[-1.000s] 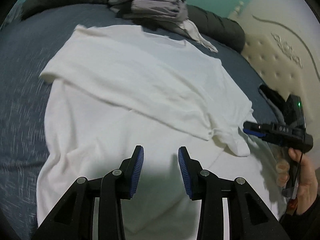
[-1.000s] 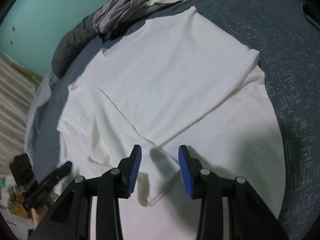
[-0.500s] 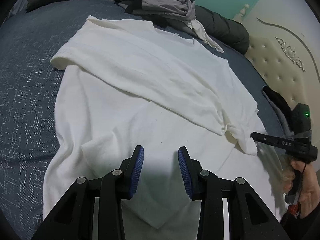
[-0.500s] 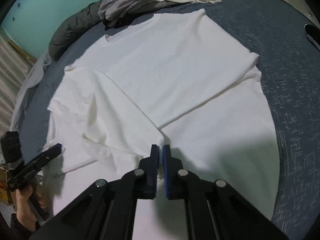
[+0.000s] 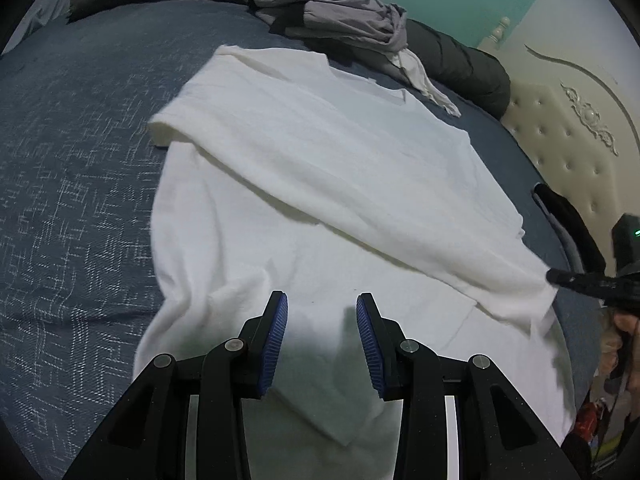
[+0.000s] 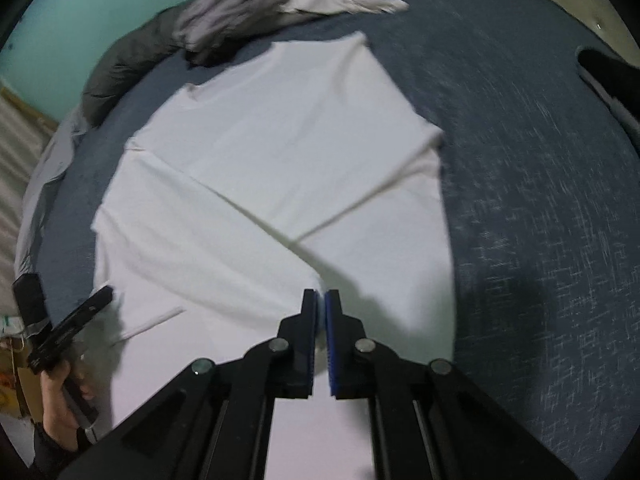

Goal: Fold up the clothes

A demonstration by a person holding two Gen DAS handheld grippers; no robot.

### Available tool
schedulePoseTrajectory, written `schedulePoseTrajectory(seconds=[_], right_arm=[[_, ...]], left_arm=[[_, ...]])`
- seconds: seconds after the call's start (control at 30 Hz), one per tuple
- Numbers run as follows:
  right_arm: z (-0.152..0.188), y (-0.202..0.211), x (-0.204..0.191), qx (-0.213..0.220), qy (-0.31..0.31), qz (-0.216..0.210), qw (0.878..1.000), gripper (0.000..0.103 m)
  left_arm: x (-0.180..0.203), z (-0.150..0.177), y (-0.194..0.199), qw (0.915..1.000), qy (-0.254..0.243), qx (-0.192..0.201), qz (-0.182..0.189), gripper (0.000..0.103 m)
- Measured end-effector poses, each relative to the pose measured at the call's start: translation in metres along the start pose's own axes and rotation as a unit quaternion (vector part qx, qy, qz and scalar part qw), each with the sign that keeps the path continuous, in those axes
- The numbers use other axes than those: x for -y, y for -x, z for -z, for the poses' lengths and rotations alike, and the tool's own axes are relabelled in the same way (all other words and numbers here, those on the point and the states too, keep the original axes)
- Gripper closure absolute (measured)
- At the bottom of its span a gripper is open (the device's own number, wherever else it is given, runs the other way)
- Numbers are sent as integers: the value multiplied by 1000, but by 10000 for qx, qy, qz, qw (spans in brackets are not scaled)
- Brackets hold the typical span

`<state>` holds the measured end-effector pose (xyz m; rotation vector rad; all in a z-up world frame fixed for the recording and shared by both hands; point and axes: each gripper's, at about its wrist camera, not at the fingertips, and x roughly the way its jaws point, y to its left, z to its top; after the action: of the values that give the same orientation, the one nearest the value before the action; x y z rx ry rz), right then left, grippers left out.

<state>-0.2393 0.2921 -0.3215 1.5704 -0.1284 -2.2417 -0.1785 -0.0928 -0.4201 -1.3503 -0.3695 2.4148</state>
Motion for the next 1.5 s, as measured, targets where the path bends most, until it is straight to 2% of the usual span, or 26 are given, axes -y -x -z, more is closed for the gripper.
schedulePoseTrajectory(seconds=[0.13,0.23,0.27,0.3,0.33,0.4,0.47,0.53,0.67,0.8,0.87,0.93,1.03,1.33,1.5], right_arm=[[-7,-17,14,-47,-57,102,9999,99],[-8,-20,16,-108,-110,495,9987,96],[-8,-18,17,-79,-147,624,9979,94],[-6,-13,16,-5,-176,612,9980,88],[-3,-6,14,76,-195,499,9985,81],[5,2,6,109,-108,238,9996,74],[16,5,-8,-21,101,15,9999,74],[27,2,-17,-225,176,-118,9995,68],[45,-10,-21,-529,24,-257,9983,66],[54,-15,-18,-533,-294,-416,9973,66],[56,-15,-15,-462,-423,-529,9966,68],[55,-16,-11,-470,-486,-580,9960,83],[49,-16,-10,-436,-558,-652,9954,97],[47,22,0,-57,-611,-972,9934,100],[51,24,4,-86,-563,-834,9949,102]], left_arm=[[-5,-1,2,10000,43,-1,17,64],[-8,-3,5,10000,67,17,38,64],[-10,-4,6,9999,86,29,47,64],[-13,-5,8,9999,110,46,46,64],[-15,-6,9,9999,142,60,45,64],[-20,-8,11,9997,204,88,43,64],[-24,-11,13,9996,251,113,39,64],[-27,-12,16,9995,278,141,26,64],[-34,-13,21,9991,370,184,26,64],[-40,-11,23,9988,446,187,21,64],[-42,-11,24,9987,466,194,21,64],[-44,-11,26,9986,483,206,15,64],[-49,-13,28,9983,527,230,-2,64],[-64,-17,35,9970,704,304,-97,64],[-80,-25,42,9953,858,417,-183,64]])
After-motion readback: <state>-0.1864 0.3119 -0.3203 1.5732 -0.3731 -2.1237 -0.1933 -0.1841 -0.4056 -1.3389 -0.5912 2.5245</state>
